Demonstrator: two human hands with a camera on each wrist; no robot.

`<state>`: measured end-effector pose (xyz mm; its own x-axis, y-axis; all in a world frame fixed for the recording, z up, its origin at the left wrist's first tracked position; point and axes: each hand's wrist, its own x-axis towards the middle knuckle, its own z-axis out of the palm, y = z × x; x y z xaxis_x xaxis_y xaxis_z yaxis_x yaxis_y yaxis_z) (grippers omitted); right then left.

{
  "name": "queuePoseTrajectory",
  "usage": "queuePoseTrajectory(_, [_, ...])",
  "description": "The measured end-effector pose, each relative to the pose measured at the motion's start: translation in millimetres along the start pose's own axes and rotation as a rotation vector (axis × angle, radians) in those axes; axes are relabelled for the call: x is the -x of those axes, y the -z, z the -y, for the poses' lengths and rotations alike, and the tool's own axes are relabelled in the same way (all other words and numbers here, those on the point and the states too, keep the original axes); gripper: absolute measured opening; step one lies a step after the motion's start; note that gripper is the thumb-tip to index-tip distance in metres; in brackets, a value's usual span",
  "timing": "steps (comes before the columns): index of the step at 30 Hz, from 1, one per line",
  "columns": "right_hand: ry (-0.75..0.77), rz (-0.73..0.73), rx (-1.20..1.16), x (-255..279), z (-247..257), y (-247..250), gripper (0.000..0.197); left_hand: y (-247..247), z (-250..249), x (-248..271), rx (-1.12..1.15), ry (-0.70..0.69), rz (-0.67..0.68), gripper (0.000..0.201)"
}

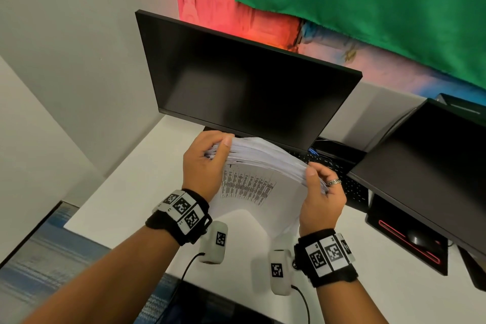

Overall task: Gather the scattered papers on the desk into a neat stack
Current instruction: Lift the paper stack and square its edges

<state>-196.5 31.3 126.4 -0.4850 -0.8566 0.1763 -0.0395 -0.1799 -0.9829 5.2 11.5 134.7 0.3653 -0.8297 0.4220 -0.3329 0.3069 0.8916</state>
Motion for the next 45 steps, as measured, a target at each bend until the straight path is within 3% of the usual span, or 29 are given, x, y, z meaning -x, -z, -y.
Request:
queuePoseTrajectory(6, [-0.053,0.039,-0.044,6,-5,-1,0.008,-1,1,-4,0.132,0.208,-0.141,0.016])
queuePoseTrajectory(8, [-0.068,0.041,-0.064,8,-4,-1,0.019,-1,-4,-5,0.135,0.191,-0.117,0.015])
queuePoseTrajectory(16, [0.022,0.057,0.011,2,5,-3,0.012,-3,0,-14,0.079,0.225,-0.120,0.014])
queuePoseTrajectory(22, [0.070,0.020,0.066,-1,13,-10,0.010,-4,-5,-17,0.050,0.214,-0.002,0.013])
queuePoseTrajectory(29, [0.113,-0.001,0.105,0,14,-13,0.012,-6,3,-28,0.085,0.315,-0.117,0.017])
queuePoseTrajectory(36, [0.260,0.057,0.166,-5,10,-12,0.009,-1,4,-26,0.166,0.231,0.111,0.019])
queuePoseTrajectory(40, [0.228,-0.002,0.157,-5,7,-9,0.016,16,19,-25,0.197,0.137,0.395,0.067])
queuePoseTrajectory(42, [0.187,-0.054,0.115,-4,7,-9,0.023,20,23,-24,0.135,0.130,0.419,0.072])
queuePoseTrajectory(45, [0.160,-0.096,0.081,-4,7,-10,0.026,20,25,-22,0.138,0.135,0.345,0.055])
